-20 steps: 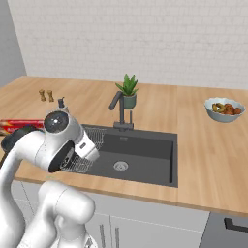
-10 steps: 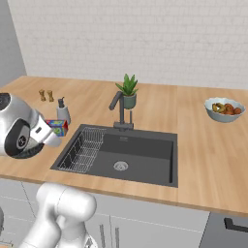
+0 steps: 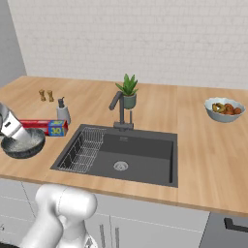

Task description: Pick the garlic from the sink and place it in the bowl. Then pick the bowl and place it in the microwave. Then close the microwave door and press the start button.

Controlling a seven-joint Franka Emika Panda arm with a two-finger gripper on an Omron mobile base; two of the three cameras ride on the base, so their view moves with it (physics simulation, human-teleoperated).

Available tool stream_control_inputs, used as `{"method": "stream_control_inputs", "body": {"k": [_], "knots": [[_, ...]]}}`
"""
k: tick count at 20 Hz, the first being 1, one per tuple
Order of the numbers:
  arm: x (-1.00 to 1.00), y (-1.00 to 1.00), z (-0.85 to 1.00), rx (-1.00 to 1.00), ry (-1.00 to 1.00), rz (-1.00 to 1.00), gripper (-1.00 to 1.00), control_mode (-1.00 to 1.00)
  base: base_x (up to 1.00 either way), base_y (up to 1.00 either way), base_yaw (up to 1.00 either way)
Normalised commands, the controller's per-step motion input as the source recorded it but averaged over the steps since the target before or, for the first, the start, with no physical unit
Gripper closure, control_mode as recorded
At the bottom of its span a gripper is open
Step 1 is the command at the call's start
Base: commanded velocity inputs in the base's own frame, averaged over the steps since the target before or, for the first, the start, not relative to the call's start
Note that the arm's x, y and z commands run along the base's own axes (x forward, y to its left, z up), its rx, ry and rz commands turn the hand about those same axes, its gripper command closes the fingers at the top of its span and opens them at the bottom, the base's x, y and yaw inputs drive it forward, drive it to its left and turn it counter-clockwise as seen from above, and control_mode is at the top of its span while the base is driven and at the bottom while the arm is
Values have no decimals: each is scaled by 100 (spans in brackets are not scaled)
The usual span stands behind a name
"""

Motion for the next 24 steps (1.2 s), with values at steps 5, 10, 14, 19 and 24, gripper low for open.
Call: {"method": "stream_control_inputs", "body": {"k": [5, 10, 14, 19, 24], "knots": [[-3, 50, -17, 0, 11, 10, 100, -100, 0, 0, 0], [13, 54, -9, -1, 15, 3, 100, -100, 0, 0, 0], [33, 43, -27, 0, 9, 1, 100, -100, 0, 0, 0], [47, 29, -28, -1, 6, 0, 100, -100, 0, 0, 0], [51, 19, -36, -2, 4, 0, 100, -100, 0, 0, 0]]}}
